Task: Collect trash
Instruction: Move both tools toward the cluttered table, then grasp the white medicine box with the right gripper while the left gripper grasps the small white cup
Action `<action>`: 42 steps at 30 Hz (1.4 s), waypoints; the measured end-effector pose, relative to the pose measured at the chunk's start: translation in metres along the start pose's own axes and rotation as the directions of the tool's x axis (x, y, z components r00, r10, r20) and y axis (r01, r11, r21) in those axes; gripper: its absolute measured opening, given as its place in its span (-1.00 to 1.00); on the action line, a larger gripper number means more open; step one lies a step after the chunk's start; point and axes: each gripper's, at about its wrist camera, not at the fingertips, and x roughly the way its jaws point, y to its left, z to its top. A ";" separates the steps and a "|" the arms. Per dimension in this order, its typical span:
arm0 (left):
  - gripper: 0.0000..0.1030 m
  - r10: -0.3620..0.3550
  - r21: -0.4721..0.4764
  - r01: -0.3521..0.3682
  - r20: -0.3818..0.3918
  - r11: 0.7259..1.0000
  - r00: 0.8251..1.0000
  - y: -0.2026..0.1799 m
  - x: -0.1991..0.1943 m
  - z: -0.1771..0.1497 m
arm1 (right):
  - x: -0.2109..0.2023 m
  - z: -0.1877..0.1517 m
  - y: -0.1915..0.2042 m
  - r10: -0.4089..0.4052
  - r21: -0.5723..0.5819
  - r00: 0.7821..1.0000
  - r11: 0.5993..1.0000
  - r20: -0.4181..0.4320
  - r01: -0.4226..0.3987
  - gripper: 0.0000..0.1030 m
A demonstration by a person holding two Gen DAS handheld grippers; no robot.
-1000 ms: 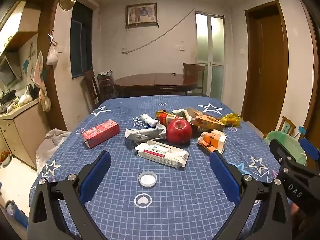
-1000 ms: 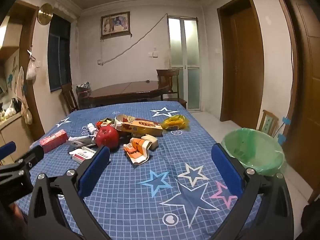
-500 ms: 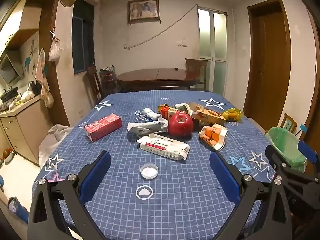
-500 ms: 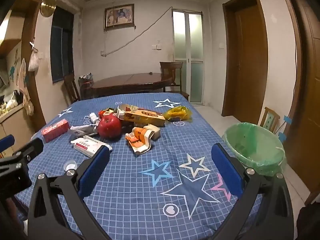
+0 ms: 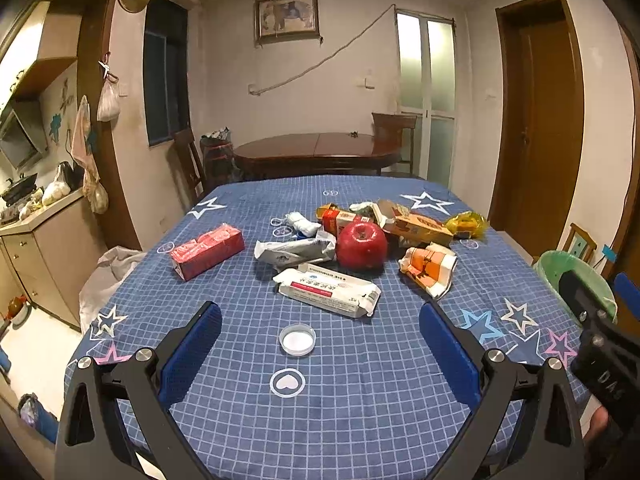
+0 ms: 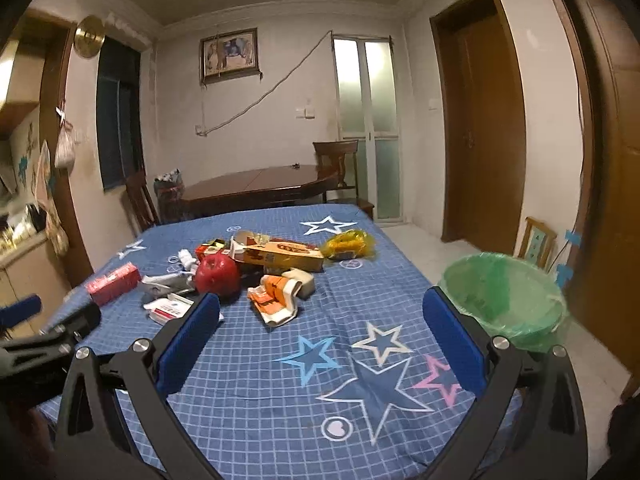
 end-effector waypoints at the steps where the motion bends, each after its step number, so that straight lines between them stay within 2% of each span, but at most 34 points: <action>1: 0.92 0.003 0.005 -0.003 -0.005 1.000 1.000 -0.001 0.002 0.000 | 0.007 -0.001 -0.003 0.023 0.020 0.999 1.000 -0.022 -0.023 0.90; 3: 0.92 0.020 0.025 -0.019 -0.022 1.000 1.000 -0.005 0.009 -0.001 | 0.020 -0.004 -0.006 0.053 0.056 0.996 0.997 -0.074 -0.049 0.90; 6: 0.92 0.052 0.042 -0.051 -0.034 0.998 0.998 -0.003 0.015 -0.002 | 0.036 -0.010 -0.008 0.120 0.100 0.979 0.989 -0.165 -0.104 0.90; 10: 0.92 0.105 0.017 -0.104 -0.055 0.994 0.993 0.016 0.034 -0.004 | 0.044 -0.012 0.004 0.134 0.062 0.977 0.990 -0.169 -0.125 0.90; 13: 0.92 0.112 -0.008 -0.113 -0.099 0.994 0.989 0.033 0.053 -0.004 | 0.055 -0.012 0.014 0.143 0.027 0.970 0.990 -0.194 -0.140 0.90; 20: 0.92 0.155 -0.019 -0.160 -0.143 0.987 0.977 0.063 0.087 -0.007 | 0.081 -0.017 0.022 0.161 -0.005 0.951 0.986 -0.265 -0.169 0.90; 23: 0.92 0.174 -0.063 -0.186 -0.164 0.980 0.971 0.084 0.097 -0.006 | 0.094 -0.018 0.018 0.159 0.009 0.945 0.987 -0.285 -0.163 0.90; 29: 0.92 0.190 -0.157 -0.218 -0.174 0.963 0.966 0.118 0.102 -0.005 | 0.121 -0.022 0.013 0.201 0.088 0.920 0.979 -0.337 -0.181 0.90; 32: 0.92 0.186 -0.172 -0.220 -0.193 0.960 0.963 0.120 0.105 -0.007 | 0.125 -0.025 0.014 0.207 0.094 0.912 0.978 -0.353 -0.185 0.90; 37: 0.92 0.168 -0.148 -0.200 -0.204 0.969 0.965 0.105 0.106 -0.008 | 0.122 -0.023 0.012 0.180 0.072 0.928 0.984 -0.327 -0.166 0.90; 42: 0.92 0.176 -0.114 -0.197 -0.169 0.974 0.970 0.092 0.096 -0.002 | 0.115 -0.021 0.021 0.236 0.045 0.925 0.971 -0.298 -0.233 0.90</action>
